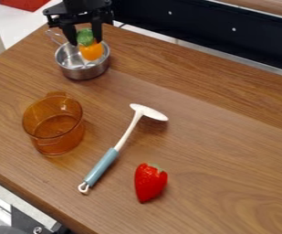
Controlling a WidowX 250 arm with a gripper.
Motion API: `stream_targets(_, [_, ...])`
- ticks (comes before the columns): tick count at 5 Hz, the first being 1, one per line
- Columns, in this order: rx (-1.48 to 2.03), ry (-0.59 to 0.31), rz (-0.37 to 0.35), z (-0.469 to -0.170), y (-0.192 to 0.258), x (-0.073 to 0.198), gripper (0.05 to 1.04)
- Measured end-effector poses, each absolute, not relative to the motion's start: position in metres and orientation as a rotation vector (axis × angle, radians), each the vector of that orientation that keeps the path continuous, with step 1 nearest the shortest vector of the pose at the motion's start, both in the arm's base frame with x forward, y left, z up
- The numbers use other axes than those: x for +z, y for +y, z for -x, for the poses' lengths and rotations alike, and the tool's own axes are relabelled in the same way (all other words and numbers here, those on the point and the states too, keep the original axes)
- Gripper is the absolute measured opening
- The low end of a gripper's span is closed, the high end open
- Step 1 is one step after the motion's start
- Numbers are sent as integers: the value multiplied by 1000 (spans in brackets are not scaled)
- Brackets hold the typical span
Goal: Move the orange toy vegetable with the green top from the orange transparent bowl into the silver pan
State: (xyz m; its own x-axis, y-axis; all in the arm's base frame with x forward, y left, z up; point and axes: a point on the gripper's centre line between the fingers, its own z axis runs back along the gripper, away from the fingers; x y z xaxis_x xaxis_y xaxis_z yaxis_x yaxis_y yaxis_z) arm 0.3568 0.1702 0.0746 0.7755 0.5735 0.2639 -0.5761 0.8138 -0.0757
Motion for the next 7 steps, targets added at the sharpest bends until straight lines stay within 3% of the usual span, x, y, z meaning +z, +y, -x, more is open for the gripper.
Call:
stream_targets(3, [637, -300, -52, -373, 188, 74, 582])
stream_targets(5, [620, -311, -146, -379, 186, 54, 582])
stream_targets(6, [630, -298, -145, -379, 183, 49, 659])
stream_targets(7, [641, -316, -167, -380, 184, 49, 914])
